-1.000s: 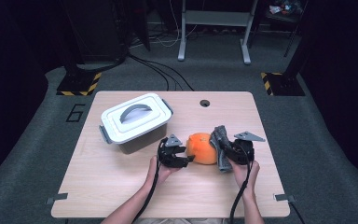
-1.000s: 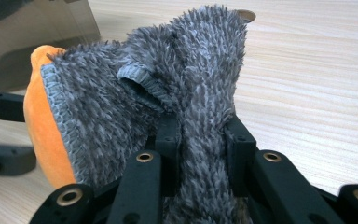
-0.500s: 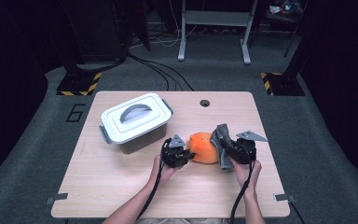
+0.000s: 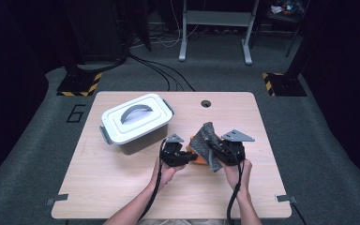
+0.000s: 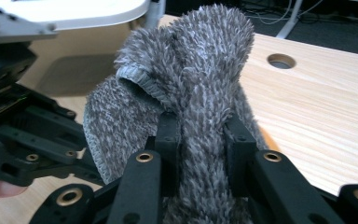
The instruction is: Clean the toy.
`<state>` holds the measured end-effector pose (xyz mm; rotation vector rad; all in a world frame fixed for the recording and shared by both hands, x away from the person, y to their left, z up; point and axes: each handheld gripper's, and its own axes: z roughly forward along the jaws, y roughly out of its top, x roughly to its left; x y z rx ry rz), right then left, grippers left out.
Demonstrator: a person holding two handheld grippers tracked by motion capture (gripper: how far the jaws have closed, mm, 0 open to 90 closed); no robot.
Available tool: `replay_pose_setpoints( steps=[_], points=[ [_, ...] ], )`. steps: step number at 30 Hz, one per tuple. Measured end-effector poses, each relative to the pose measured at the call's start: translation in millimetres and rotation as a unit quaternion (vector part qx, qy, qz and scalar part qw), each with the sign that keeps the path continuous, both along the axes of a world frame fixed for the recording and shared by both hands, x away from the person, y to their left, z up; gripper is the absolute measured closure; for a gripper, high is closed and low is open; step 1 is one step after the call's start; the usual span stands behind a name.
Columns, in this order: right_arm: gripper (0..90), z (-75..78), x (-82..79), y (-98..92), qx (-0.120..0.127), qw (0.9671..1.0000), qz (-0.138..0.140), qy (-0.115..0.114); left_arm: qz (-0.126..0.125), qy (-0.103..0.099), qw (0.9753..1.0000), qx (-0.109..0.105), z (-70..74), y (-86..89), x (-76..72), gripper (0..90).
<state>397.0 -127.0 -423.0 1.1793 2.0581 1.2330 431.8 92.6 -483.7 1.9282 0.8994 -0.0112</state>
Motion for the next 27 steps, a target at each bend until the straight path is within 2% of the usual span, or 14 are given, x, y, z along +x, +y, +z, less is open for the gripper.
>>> replay_pose_setpoints(
  steps=[2,4,11,13,17,19,21,27],
  points=[
    [71.4,-1.2,-0.1,5.9,-0.002,1.0000,0.003,0.001,-0.001,-0.001,1.0000,0.003,-0.2,-0.3,0.1,78.5],
    [71.4,-2.1,0.4,11.3,-0.009,0.9999,0.010,-0.002,0.002,0.002,1.0000,-0.002,-0.9,-1.1,0.2,78.4],
    [71.8,-7.3,4.1,14.8,-0.053,0.9985,-0.004,-0.011,0.005,-0.004,1.0000,0.003,-2.8,-0.8,2.5,78.3],
    [71.8,-8.4,4.9,11.9,-0.051,0.9986,-0.009,-0.008,0.006,0.000,1.0000,0.000,-3.6,-0.2,3.6,78.1],
    [71.8,-9.1,6.2,3.4,-0.047,0.9987,-0.019,-0.006,0.007,-0.004,1.0000,0.004,-3.6,1.0,5.2,78.1],
    [71.7,-9.6,7.3,-1.6,-0.046,0.9986,-0.026,-0.005,0.009,0.004,0.9999,-0.002,-3.8,1.2,5.2,78.2],
    [71.7,-10.8,8.6,-7.2,-0.043,0.9985,-0.034,-0.002,0.011,0.001,0.9999,-0.001,-4.2,2.0,6.2,78.1],
    [71.6,-17.4,14.0,-27.0,-0.026,0.9977,-0.061,0.017,0.009,0.002,1.0000,0.000,-4.7,3.3,7.5,77.8]
  ],
)
